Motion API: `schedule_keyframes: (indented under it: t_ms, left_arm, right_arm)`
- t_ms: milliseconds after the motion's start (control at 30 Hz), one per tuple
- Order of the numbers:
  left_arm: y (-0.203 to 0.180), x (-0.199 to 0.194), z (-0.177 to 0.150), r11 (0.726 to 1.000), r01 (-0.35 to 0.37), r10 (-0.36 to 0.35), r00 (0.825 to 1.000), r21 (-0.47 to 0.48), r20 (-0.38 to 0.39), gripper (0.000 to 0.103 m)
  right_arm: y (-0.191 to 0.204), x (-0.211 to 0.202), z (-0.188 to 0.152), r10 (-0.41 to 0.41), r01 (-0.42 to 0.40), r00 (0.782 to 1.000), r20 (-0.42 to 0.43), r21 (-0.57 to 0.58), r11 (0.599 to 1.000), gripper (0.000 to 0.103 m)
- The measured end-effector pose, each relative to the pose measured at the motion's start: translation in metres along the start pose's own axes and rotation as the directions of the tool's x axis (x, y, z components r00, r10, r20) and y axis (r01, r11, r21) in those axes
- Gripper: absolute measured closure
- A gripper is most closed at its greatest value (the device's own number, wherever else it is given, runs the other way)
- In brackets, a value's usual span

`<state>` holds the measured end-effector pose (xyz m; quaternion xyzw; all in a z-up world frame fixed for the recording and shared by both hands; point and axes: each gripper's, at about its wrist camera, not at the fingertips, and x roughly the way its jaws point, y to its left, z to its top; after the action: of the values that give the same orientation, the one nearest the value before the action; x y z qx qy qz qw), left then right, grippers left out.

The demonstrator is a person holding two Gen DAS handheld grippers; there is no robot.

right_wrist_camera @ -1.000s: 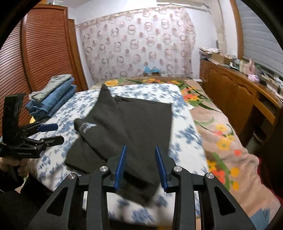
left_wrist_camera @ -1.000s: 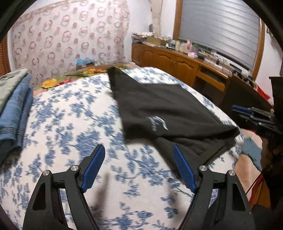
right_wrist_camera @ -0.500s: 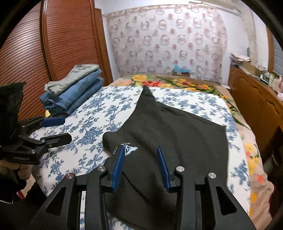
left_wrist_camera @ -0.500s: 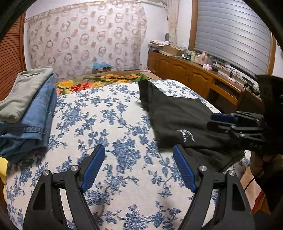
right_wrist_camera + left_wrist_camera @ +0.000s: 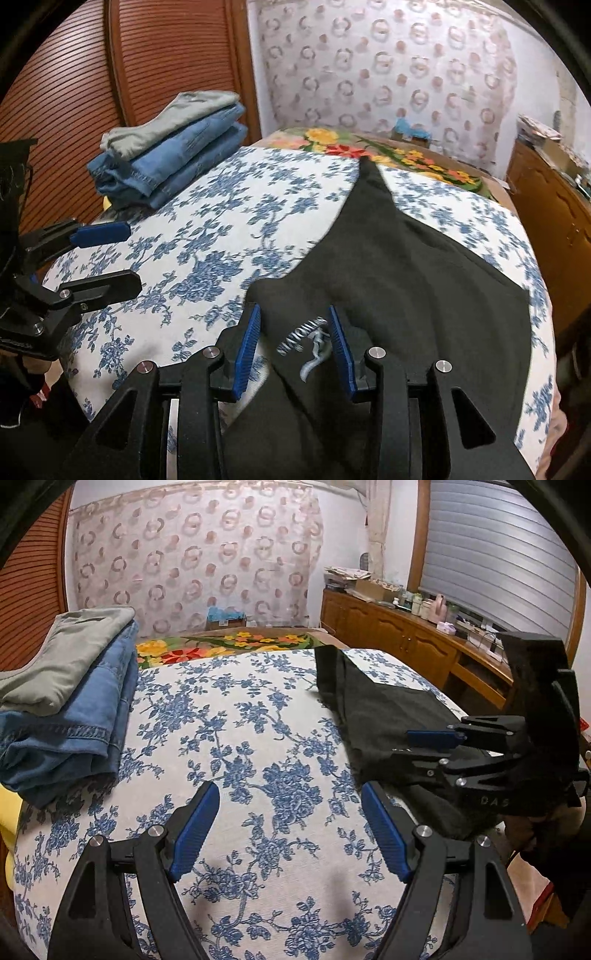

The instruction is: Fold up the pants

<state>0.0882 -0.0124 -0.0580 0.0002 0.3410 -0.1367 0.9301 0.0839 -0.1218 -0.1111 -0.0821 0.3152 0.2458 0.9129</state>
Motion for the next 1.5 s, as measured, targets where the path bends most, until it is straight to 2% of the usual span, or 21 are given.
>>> schedule_keyframes:
  t_ms: [133,400,500,533,567,633,733,867,1100,1433,1500]
  left_arm:
    - [0.005,-0.001,-0.001,1.000,-0.005,0.005,1.000,-0.012,0.000,0.023]
    - [0.006,0.003,-0.004,1.000,-0.004,0.003,1.000,-0.019,-0.007,0.023]
    - [0.004,0.004,-0.005,1.000,-0.001,0.000,1.000,-0.015,-0.010,0.023]
    - [0.004,0.005,-0.005,1.000,0.001,-0.001,1.000,-0.015,-0.011,0.023]
    - [0.002,0.006,-0.005,1.000,0.003,-0.003,1.000,-0.012,-0.015,0.023]
    - [0.000,0.007,-0.005,1.000,0.007,-0.007,1.000,-0.007,-0.019,0.023]
    - [-0.007,0.010,-0.005,1.000,0.017,-0.017,0.999,0.008,-0.027,0.023]
    - [-0.020,0.015,-0.002,0.999,0.034,-0.032,0.999,0.038,-0.033,0.023]
    - [-0.043,0.026,0.005,0.993,0.072,-0.068,0.996,0.088,-0.052,0.023]
    - [-0.070,0.061,0.010,0.982,0.119,-0.099,0.986,0.144,-0.137,0.023]
    - [-0.075,0.065,0.009,0.981,0.121,-0.099,0.984,0.150,-0.150,0.023]
  right_arm:
    - [0.007,0.013,0.005,0.012,-0.013,0.999,-0.032,-0.043,0.999,0.064]
    - [0.017,0.042,0.011,-0.018,0.006,0.994,-0.104,-0.112,0.994,0.064]
    - [0.017,0.048,0.012,-0.028,0.015,0.994,-0.104,-0.124,0.992,0.080]
    - [0.016,0.048,0.013,-0.024,0.012,0.994,-0.102,-0.121,0.993,0.090]
    - [0.013,0.048,0.014,-0.011,0.000,0.995,-0.099,-0.109,0.994,0.095]
    - [0.007,0.042,0.016,0.010,-0.016,0.997,-0.074,-0.079,0.997,0.097]
    - [-0.009,0.026,0.022,0.022,-0.022,1.000,-0.006,-0.029,0.999,0.097]
    - [-0.033,0.008,0.029,-0.017,0.017,0.999,0.045,0.019,1.000,0.097]
    - [-0.070,0.011,0.025,-0.058,0.057,0.998,0.014,0.091,0.994,0.097]
    - [-0.101,0.030,0.026,-0.078,0.085,0.996,-0.049,0.161,0.983,0.097]
    - [-0.109,0.027,0.027,-0.084,0.092,0.995,-0.049,0.176,0.980,0.092]
